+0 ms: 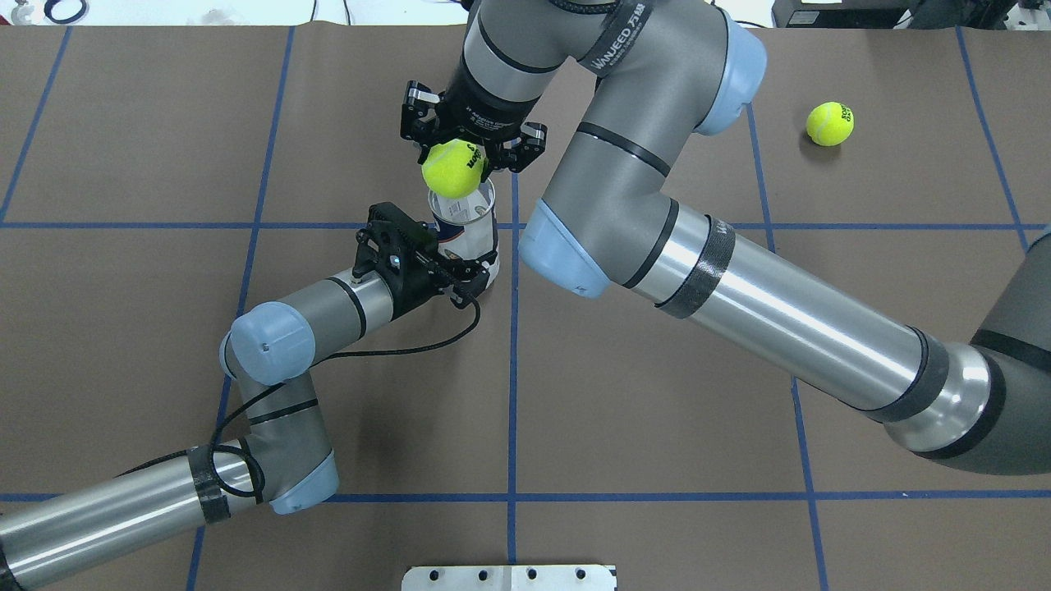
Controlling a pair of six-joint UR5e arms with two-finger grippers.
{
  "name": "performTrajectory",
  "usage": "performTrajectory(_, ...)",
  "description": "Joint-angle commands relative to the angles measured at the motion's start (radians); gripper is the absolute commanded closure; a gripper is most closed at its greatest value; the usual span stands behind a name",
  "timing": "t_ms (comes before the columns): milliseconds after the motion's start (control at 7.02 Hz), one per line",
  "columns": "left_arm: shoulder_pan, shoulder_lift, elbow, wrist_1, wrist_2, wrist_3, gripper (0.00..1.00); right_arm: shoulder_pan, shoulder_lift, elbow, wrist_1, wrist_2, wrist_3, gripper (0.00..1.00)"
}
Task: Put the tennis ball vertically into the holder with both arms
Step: 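Lower the ball into the can and open the right gripper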
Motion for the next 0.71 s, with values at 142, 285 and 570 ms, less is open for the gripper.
performTrajectory(142,-0.004,0.0,0.001,0.0,0.0,0.002,0.33,0.0,-0.008,0.005,0.0,0.001,0.002,0.6)
performTrajectory(285,-0.004,0.0,0.001,0.0,0.0,0.002,0.33,0.0,-0.011,0.006,0.0,0.001,0.002,0.18)
performTrajectory(570,-0.004,0.0,0.001,0.0,0.0,0.002,0.33,0.0,-0.014,0.012,0.0,0.0,0.012,0.01)
